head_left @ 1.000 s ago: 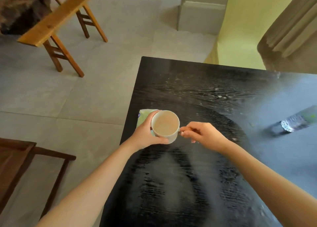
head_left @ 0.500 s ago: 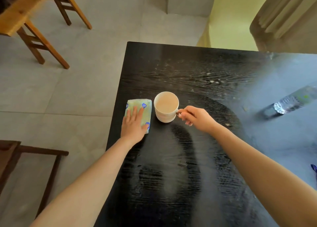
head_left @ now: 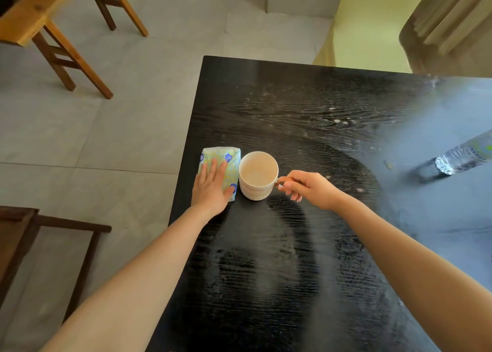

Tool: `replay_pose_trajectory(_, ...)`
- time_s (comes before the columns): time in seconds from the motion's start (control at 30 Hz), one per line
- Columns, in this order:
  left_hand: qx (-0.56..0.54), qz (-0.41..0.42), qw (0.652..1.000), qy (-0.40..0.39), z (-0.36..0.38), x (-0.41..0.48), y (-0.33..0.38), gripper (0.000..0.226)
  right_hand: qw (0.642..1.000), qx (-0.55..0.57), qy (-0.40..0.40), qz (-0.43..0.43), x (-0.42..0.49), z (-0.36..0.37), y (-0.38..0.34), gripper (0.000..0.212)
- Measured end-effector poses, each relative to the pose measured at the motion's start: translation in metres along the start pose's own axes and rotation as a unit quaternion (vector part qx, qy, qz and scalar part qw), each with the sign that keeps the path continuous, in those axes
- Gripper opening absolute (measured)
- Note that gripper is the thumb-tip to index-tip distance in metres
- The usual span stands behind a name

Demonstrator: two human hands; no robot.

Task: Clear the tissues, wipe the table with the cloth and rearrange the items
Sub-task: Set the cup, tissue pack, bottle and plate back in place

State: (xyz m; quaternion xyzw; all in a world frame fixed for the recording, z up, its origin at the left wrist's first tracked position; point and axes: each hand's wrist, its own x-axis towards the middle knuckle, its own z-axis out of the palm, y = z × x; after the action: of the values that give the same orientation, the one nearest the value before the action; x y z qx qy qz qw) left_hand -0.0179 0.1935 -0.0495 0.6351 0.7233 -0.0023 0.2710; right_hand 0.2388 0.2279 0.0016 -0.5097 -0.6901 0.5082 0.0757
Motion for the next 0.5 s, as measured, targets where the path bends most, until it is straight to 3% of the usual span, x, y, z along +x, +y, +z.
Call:
replay_pose_trajectory(0.27,0.005,-0.010,1.000,-0.018,-0.004,0.001,0.004,0.071,0.999,-0.009,-0.009,0.037,-0.005,-0.006,0.003,0.005)
replay_pose_trajectory(0.43,-0.043,0.004,0.998,-0.041,-0.031,0.001,0.010,0.069,0.998,-0.046,0.002,0.037,-0.015,-0.014,-0.009,0.021)
replay_pose_trajectory(0.5,-0.025,0.011,0.999,-0.040,-0.049,0.000,0.017,0.067,0.993,-0.099,-0.026,0.061,-0.018,-0.027,-0.009,0.040)
